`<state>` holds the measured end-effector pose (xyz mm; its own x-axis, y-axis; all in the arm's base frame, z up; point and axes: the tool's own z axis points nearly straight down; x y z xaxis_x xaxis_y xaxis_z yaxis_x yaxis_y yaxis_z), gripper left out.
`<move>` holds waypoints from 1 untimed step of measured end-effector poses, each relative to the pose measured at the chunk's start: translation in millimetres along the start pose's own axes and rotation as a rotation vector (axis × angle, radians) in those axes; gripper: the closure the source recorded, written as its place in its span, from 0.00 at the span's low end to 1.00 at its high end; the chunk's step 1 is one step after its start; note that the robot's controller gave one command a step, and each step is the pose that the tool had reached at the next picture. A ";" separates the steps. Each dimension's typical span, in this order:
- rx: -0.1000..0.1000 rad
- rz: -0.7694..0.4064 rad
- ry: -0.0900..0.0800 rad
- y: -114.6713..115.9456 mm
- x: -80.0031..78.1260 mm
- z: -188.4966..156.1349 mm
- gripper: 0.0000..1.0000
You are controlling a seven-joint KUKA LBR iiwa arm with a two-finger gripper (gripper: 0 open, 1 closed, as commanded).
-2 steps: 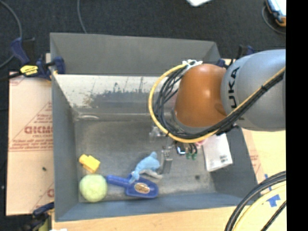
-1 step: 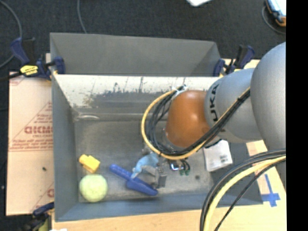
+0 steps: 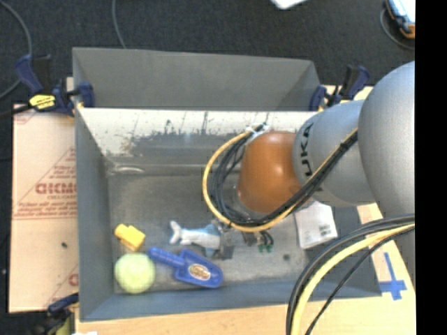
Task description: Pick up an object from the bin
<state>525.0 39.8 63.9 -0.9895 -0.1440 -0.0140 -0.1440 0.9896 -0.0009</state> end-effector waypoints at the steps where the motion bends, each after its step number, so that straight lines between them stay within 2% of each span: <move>1: -0.001 -0.011 0.007 0.9 1.7 -3.8 1.00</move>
Offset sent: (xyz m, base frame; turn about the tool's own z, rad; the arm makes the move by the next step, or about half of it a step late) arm 0.0210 0.0027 0.0061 -0.0333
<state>523.1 40.5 67.7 -0.9878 -0.1553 -0.0065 -0.1553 0.9879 -0.0004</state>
